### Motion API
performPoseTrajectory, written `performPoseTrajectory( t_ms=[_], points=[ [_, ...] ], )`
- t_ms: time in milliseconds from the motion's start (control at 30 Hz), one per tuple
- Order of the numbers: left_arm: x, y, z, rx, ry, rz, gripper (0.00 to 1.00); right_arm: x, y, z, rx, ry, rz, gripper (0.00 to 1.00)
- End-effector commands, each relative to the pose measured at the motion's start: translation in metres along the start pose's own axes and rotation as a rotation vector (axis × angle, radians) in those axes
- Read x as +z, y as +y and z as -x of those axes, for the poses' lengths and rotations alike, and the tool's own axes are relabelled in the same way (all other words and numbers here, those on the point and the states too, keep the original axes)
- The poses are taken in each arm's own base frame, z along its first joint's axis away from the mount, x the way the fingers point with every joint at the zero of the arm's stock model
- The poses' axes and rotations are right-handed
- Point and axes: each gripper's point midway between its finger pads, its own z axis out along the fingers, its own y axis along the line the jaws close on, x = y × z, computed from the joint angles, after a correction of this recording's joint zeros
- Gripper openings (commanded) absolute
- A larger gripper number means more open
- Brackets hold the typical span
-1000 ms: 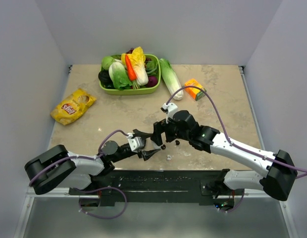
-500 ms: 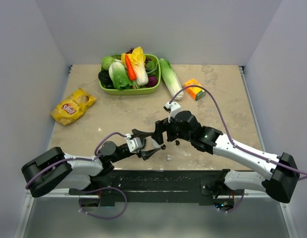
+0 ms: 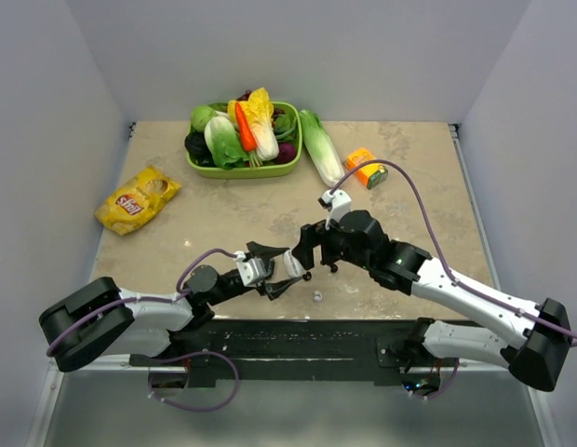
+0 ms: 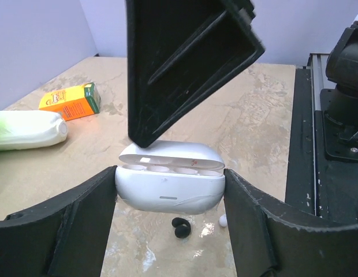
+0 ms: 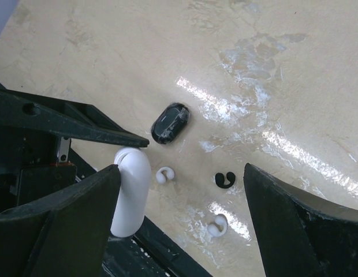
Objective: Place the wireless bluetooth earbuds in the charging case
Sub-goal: Open the charging case.
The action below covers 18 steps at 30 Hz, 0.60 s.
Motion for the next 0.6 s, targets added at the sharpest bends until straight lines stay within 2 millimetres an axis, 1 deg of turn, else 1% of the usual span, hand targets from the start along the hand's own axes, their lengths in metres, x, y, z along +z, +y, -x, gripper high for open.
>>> performPoseTrajectory(
  t_ms=[0,100,233,300,367,467,533,567],
  points=[
    [-0.011,0.013,0.137,0.182,-0.523,0.076,0.0,-0.019,0.007,0.025,0.035,-0.112,0.036,0.89],
    [-0.011,0.016,0.136,0.181,-0.518,0.09,0.0,-0.022,0.018,0.032,0.042,-0.132,0.087,0.86],
    [-0.01,0.019,0.136,0.181,-0.513,0.103,0.0,-0.012,0.029,0.024,0.036,-0.077,0.14,0.82],
    [-0.008,0.019,0.134,0.182,-0.505,0.104,0.0,-0.007,0.028,0.019,0.031,-0.062,0.133,0.82],
    [-0.008,0.019,0.135,0.181,-0.508,0.104,0.0,0.0,0.024,0.01,0.026,-0.028,0.115,0.82],
    [-0.009,0.019,0.137,0.184,-0.513,0.104,0.0,0.007,0.015,0.0,0.021,0.004,0.071,0.83],
    [-0.009,0.019,0.138,0.186,-0.514,0.104,0.0,0.006,0.012,-0.003,0.026,0.014,0.061,0.83],
    [-0.009,0.019,0.137,0.186,-0.511,0.104,0.0,0.005,0.011,-0.001,0.033,0.004,0.052,0.83]
  ],
)
